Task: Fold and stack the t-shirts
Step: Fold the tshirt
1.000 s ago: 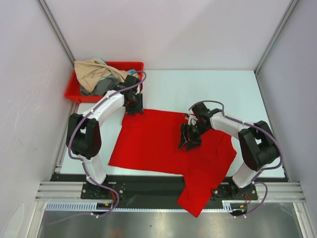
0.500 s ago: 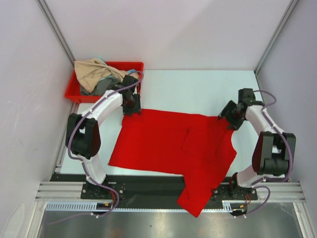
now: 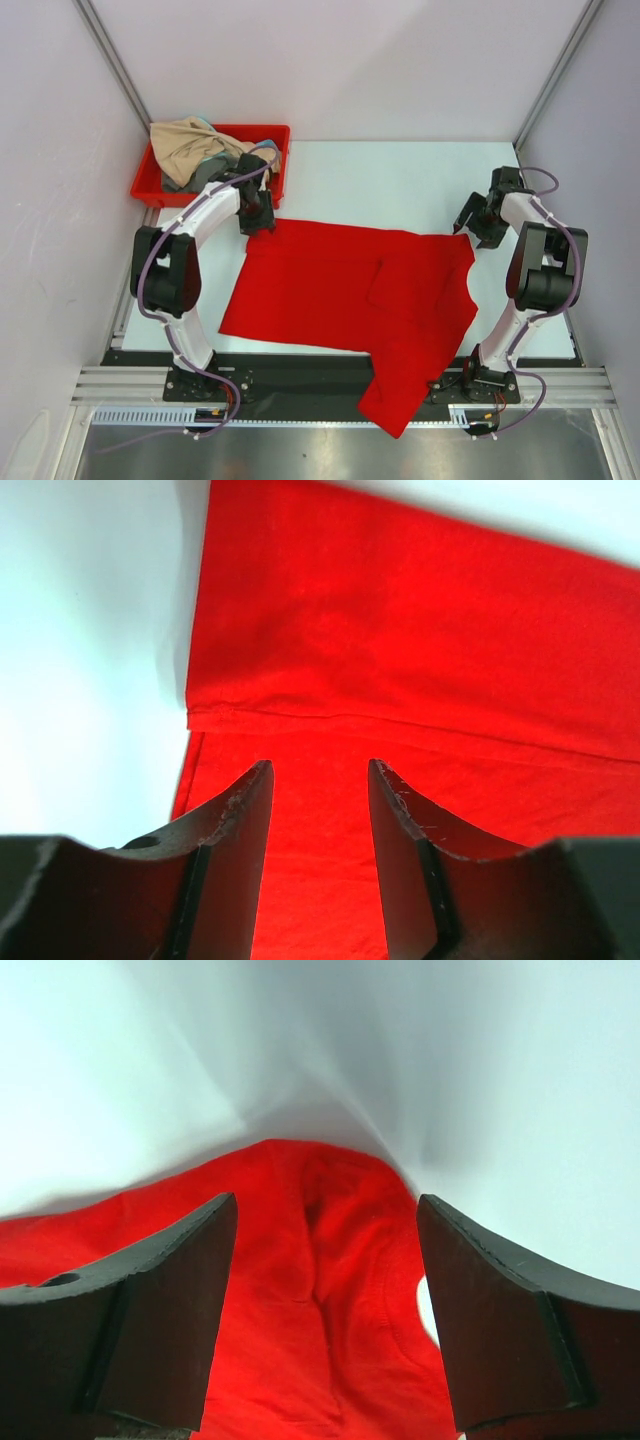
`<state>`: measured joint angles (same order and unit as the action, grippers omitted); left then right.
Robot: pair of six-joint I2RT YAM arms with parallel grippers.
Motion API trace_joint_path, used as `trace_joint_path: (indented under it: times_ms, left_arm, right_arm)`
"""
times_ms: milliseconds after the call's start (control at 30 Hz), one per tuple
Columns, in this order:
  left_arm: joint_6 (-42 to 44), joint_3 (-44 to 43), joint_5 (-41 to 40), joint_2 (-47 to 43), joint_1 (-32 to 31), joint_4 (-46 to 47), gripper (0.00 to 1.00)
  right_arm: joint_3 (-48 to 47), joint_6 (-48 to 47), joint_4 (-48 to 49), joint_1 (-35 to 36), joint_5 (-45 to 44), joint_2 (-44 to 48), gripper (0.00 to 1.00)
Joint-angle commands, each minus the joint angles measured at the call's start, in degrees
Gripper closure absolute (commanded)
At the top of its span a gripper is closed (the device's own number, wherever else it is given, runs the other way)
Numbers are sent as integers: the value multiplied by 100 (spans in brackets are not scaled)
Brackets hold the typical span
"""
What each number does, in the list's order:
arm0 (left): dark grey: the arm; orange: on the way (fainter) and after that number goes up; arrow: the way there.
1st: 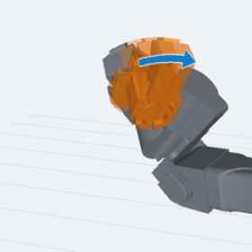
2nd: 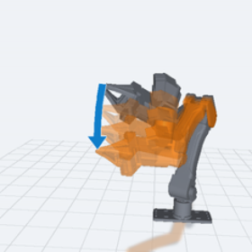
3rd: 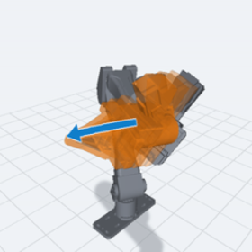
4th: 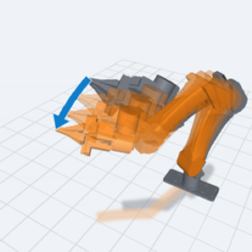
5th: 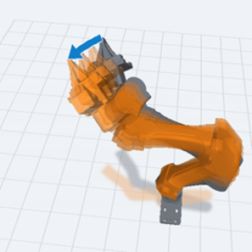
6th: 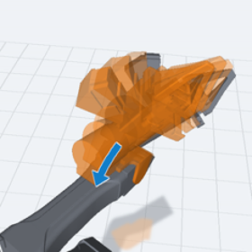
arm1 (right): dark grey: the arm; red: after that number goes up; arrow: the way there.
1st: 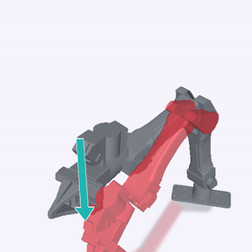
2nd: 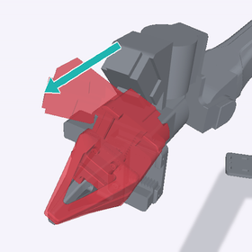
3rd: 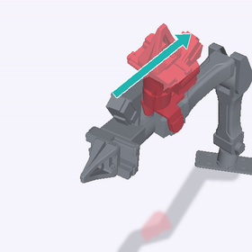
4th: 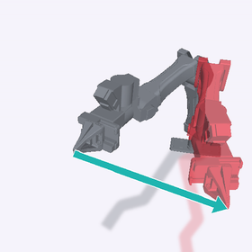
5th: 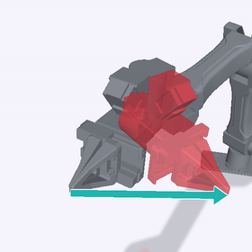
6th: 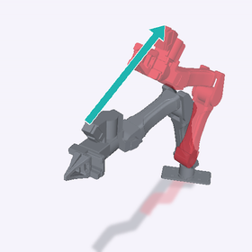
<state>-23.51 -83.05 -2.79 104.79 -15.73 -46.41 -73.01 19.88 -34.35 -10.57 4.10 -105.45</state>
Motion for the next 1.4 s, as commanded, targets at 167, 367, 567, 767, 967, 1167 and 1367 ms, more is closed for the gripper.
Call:
trace_joint_path:
  times_ms: [167,367,567,767,967,1167,1367]
  left_arm:
    - [30,113,235,-390,-27,159,52]
    - [144,113,235,-416,-9,185,51]
    - [145,201,516,-398,70,220,51]
    - [83,219,569,-372,113,256,52]
    - [83,-1,490,-319,131,150,52]
    - [48,-72,428,-267,131,-8,52]
    - [39,77,463,-284,122,-96,52]
  right_arm:
    - [-73,-748,297,-33,258,-186,32]
    - [261,-1020,438,-33,232,-160,39]
    - [252,-1197,578,-42,-57,-257,53]
    - [16,-986,973,-103,-708,-432,100]
    - [-651,-731,1316,-182,-1262,-844,100]
    - [-2426,-880,905,-191,-1403,-2020,100]
    - [-3552,-872,789,-200,-1403,-2673,100]
